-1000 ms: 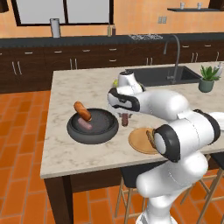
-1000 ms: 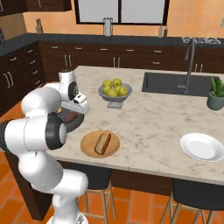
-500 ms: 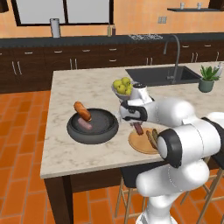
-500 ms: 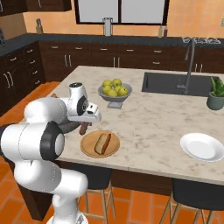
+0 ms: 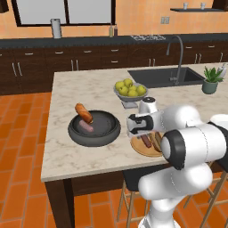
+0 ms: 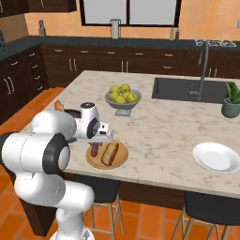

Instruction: Place one bun and one sausage from the bowl on each plate.

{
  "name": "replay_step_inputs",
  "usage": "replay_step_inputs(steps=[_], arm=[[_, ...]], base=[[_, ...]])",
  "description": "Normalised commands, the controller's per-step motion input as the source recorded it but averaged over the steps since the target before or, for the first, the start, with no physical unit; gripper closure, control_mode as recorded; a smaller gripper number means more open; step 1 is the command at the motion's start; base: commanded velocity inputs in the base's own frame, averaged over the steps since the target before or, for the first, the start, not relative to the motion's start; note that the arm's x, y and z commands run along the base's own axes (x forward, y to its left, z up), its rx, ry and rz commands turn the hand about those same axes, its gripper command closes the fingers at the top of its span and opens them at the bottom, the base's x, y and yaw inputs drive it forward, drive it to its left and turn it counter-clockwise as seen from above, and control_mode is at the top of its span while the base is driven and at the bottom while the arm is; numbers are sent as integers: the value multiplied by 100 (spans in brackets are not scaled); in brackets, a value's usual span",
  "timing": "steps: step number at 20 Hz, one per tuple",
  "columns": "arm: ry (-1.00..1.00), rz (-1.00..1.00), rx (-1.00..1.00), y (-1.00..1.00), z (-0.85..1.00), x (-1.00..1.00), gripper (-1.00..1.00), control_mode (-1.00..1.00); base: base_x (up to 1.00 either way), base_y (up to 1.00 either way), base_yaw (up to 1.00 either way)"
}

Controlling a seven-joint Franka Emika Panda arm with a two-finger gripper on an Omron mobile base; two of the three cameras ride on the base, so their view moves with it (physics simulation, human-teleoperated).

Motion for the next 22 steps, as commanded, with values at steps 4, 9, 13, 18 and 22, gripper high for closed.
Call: replay_step_inputs(steps=[4, 9, 13, 18, 22], arm=[[0, 0, 0, -22, -27, -11, 100, -100], [-1, 0, 0, -12, -16, 0, 100, -100], [0, 0, 0, 0, -16, 12, 100, -100], [0, 0, 0, 0, -13, 6, -100, -100], [0, 0, 0, 0, 1, 1, -100, -100]], base=[[0, 0, 0], [0, 0, 0], [0, 0, 0], [0, 0, 0], [0, 0, 0]])
